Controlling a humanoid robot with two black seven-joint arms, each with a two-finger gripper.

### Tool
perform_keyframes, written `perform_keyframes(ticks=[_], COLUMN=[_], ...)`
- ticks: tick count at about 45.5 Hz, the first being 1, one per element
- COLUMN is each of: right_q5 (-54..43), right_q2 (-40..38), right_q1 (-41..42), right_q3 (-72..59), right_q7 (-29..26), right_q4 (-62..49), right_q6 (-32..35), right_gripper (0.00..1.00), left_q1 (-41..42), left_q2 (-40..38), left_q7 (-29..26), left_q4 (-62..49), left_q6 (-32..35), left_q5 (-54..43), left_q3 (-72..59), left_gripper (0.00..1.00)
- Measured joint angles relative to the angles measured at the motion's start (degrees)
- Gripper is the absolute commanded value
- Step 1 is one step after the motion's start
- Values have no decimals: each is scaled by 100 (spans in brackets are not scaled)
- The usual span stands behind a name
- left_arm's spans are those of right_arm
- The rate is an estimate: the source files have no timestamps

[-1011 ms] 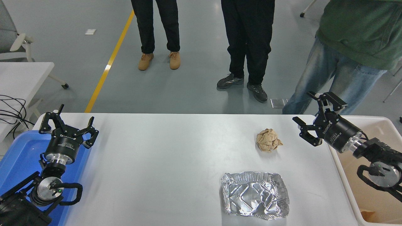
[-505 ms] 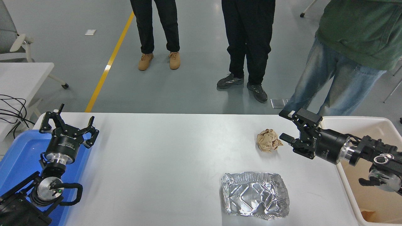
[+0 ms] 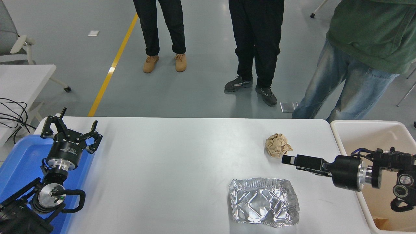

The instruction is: Clean the table surface

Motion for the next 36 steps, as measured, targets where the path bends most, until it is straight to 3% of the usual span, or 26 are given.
perform_keyframes(ticks=[19,36], right_q5=[-641,-975], right_q2=[-79,242], right_q1=[408,448], right_q3=[-748,-1168], right_q7=[-178,-768], right_q4=[-21,-312], right_q6=[160,-406], right_gripper=[99,99], left_q1=[0,0], left_q2=[0,0], left_q7=[0,0], left_q4=[-3,-1], left_q6=[0,0], left_q5=[0,0], left_q3=[0,0], left_gripper=[99,99])
